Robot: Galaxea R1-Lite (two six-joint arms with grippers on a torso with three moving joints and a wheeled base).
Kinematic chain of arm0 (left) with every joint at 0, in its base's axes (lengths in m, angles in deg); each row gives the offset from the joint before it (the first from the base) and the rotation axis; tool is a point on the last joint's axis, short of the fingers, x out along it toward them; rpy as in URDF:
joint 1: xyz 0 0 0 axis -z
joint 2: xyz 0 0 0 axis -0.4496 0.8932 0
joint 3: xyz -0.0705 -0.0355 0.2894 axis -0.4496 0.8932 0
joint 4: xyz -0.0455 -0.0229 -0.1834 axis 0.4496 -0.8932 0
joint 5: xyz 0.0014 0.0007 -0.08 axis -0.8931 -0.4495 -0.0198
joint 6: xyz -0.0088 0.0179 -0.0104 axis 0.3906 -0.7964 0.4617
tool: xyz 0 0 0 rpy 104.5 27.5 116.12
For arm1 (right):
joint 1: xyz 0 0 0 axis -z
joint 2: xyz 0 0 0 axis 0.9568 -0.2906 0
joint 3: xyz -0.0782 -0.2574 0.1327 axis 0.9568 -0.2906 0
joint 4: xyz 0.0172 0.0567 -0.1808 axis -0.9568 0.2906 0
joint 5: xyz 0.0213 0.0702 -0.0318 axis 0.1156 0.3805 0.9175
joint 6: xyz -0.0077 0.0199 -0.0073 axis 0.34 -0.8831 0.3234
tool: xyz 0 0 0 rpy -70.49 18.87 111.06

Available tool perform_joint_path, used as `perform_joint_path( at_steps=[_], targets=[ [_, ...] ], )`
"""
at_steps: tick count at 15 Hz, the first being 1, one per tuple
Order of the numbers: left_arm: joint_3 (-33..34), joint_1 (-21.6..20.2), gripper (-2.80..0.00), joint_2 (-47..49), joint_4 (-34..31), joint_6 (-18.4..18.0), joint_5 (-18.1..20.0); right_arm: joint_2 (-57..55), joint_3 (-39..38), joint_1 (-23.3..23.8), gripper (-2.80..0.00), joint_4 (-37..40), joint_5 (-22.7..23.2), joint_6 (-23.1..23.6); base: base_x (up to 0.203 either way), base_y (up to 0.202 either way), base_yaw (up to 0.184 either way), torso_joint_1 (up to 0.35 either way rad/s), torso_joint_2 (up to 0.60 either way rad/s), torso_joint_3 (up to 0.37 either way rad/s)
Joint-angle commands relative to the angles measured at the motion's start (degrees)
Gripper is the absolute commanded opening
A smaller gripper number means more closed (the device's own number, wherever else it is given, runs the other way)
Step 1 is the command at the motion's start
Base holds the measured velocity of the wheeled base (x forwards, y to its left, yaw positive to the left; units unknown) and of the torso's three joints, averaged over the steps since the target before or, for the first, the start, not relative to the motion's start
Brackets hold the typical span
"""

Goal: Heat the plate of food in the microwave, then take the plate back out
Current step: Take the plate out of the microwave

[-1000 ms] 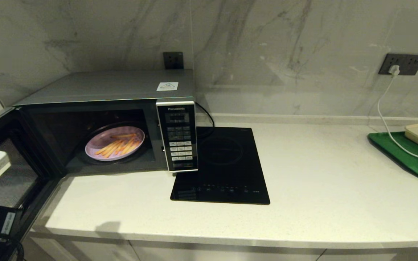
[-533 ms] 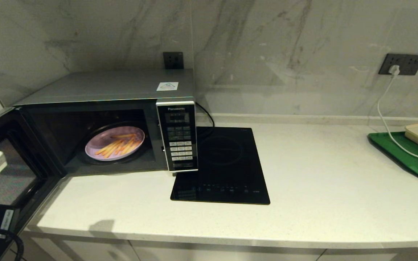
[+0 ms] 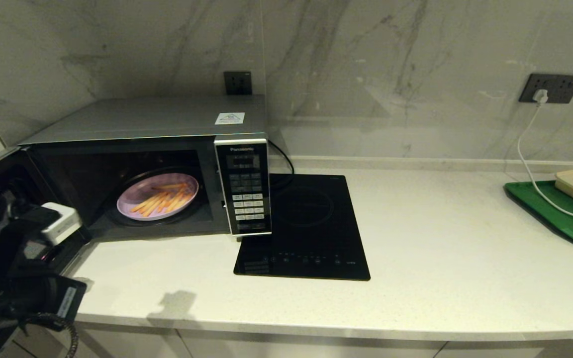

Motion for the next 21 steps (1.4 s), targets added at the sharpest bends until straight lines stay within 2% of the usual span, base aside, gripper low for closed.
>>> perform_joint_path(
  at_steps=[1,2,3,6,9,15,21],
  targets=[
    [-1.3,1.9,-2.80,10.2,5.5,-3.2,0.3,0.0,0.0,-0.1,-2.80,0.1,0.0,0.0,0.000,0.000,0.000,0.000,0.00,0.000],
    [-2.8,1.9,-2.80,13.8,8.4,-5.1,0.4,0.0,0.0,-0.1,-2.80,0.1,0.0,0.0,0.000,0.000,0.000,0.000,0.00,0.000],
    [-4.9,2.0,0.00,17.0,10.4,-6.9,0.4,0.0,0.0,-0.1,-2.80,0.1,0.0,0.0,0.000,0.000,0.000,0.000,0.00,0.000],
    [-12.5,1.7,0.00,23.8,12.6,-9.2,0.7,0.0,0.0,-0.1,-2.80,0.1,0.0,0.0,0.000,0.000,0.000,0.000,0.00,0.000],
    [-17.4,0.1,0.00,28.9,12.8,-11.7,0.6,0.0,0.0,0.0,-2.80,0.1,0.0,0.0,0.000,0.000,0.000,0.000,0.00,0.000],
    [-22.8,-3.2,0.00,35.7,13.0,-13.4,1.0,0.0,0.0,0.0,-2.80,0.1,0.0,0.0,0.000,0.000,0.000,0.000,0.00,0.000],
    [-25.3,-2.8,0.00,36.2,12.9,-15.0,1.1,0.0,0.0,0.0,-2.80,0.1,0.0,0.0,0.000,0.000,0.000,0.000,0.00,0.000]
  ],
)
